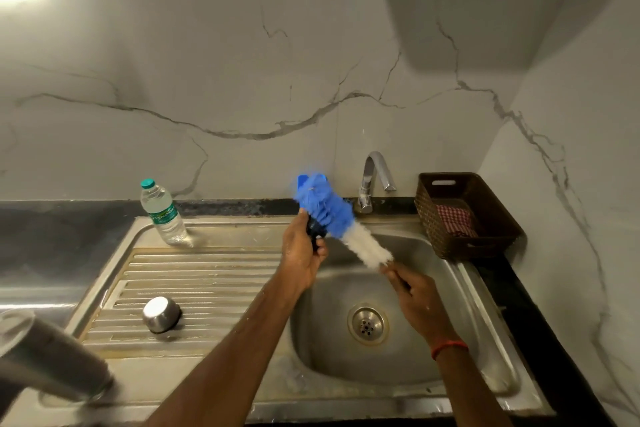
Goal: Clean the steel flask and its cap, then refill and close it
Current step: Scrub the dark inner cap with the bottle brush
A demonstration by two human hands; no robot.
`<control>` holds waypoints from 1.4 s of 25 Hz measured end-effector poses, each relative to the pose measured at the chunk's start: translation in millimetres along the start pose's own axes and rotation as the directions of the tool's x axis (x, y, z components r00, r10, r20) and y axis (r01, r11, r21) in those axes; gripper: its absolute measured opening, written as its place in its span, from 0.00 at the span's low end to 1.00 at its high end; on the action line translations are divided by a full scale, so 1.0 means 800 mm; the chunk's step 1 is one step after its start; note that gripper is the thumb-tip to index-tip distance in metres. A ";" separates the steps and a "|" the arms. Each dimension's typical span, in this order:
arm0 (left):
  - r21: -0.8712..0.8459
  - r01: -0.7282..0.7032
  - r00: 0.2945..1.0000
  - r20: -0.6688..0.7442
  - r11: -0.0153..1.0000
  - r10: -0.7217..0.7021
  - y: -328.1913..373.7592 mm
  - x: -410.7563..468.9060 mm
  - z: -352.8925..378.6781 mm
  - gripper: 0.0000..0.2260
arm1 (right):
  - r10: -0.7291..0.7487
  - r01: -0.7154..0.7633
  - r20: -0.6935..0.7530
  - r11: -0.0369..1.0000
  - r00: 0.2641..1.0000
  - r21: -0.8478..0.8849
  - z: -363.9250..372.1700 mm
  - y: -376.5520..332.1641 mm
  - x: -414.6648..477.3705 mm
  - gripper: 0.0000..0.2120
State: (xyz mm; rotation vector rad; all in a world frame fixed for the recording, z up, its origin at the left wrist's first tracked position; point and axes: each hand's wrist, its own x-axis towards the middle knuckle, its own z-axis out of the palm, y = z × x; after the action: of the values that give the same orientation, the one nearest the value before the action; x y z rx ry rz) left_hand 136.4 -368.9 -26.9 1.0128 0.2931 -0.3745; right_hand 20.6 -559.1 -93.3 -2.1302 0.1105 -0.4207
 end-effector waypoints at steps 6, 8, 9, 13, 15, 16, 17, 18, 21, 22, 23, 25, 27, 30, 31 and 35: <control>0.072 -0.157 0.981 0.122 0.985 0.148 0.002 -0.001 0.005 0.16 | -0.047 0.047 -0.041 0.999 0.998 0.003 0.016 -0.012 0.021 0.10; 0.057 -0.151 0.973 0.184 0.987 0.139 0.009 -0.003 -0.003 0.16 | 0.021 -0.017 -0.039 0.996 0.999 0.089 0.008 0.007 -0.006 0.10; 0.079 -0.149 0.968 0.217 0.986 0.129 0.008 -0.005 -0.006 0.17 | 0.022 -0.015 -0.060 0.995 0.998 0.103 0.008 0.006 -0.012 0.11; 0.170 -0.114 0.968 0.239 0.979 0.071 -0.010 -0.012 -0.002 0.15 | -0.101 0.103 -0.092 0.995 0.991 0.015 0.036 -0.029 0.018 0.12; 0.092 -0.024 0.979 0.203 0.996 0.005 -0.006 -0.012 -0.002 0.22 | -0.095 0.096 -0.065 0.995 0.993 0.008 0.042 -0.022 0.015 0.10; 0.042 0.014 0.982 0.186 0.999 -0.021 -0.001 -0.010 -0.006 0.28 | -0.062 0.063 -0.049 0.998 0.997 0.011 0.039 -0.007 0.003 0.09; 0.017 0.030 0.983 0.178 0.999 -0.032 0.002 -0.008 -0.011 0.32 | -0.023 0.024 -0.045 1.000 0.999 0.018 0.035 0.010 -0.013 0.09; 0.025 0.028 0.983 0.182 0.999 -0.033 0.003 -0.006 -0.017 0.36 | 0.006 -0.005 -0.041 1.000 0.999 0.021 0.030 0.021 -0.029 0.10; 0.125 -0.008 0.977 0.211 0.992 -0.018 -0.009 -0.009 -0.018 0.41 | -0.022 0.021 -0.065 1.000 0.998 -0.017 0.037 0.012 -0.018 0.07; 0.155 -0.011 0.975 0.220 0.988 -0.024 -0.014 -0.010 -0.013 0.42 | -0.058 0.054 -0.075 0.997 0.996 -0.047 0.042 -0.002 -0.004 0.09; 0.167 -0.007 0.975 0.221 0.986 -0.030 -0.015 -0.010 -0.009 0.44 | -0.093 0.087 -0.076 0.993 0.993 -0.085 0.047 -0.011 0.006 0.14; 0.119 0.016 0.982 0.183 0.993 -0.038 -0.005 -0.004 -0.006 0.46 | -0.093 0.079 -0.088 0.986 0.992 -0.145 0.050 0.001 0.003 0.16; 0.083 0.014 0.988 0.153 0.996 -0.027 0.012 0.005 -0.012 0.46 | -0.032 0.019 -0.106 0.993 0.994 -0.118 0.047 0.029 -0.024 0.12; 0.233 -0.036 0.994 0.107 0.972 0.011 0.006 0.002 -0.012 0.46 | -0.041 0.024 -0.126 0.991 0.991 -0.135 0.043 0.022 -0.024 0.13; 0.270 -0.039 0.994 0.106 0.962 0.011 -0.002 -0.003 -0.006 0.44 | -0.066 0.045 -0.138 0.987 0.988 -0.154 0.042 0.008 -0.010 0.13; 0.203 -0.002 0.989 0.146 0.979 -0.028 -0.010 -0.003 0.003 0.42 | -0.111 0.083 -0.156 0.981 0.981 -0.176 0.044 0.009 -0.004 0.15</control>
State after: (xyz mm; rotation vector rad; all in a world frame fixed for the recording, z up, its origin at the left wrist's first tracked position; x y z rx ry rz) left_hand 131.3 -374.1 -31.0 1.1768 0.1293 -0.4967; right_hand 30.5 -534.6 -118.2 -2.2705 0.1414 -0.6674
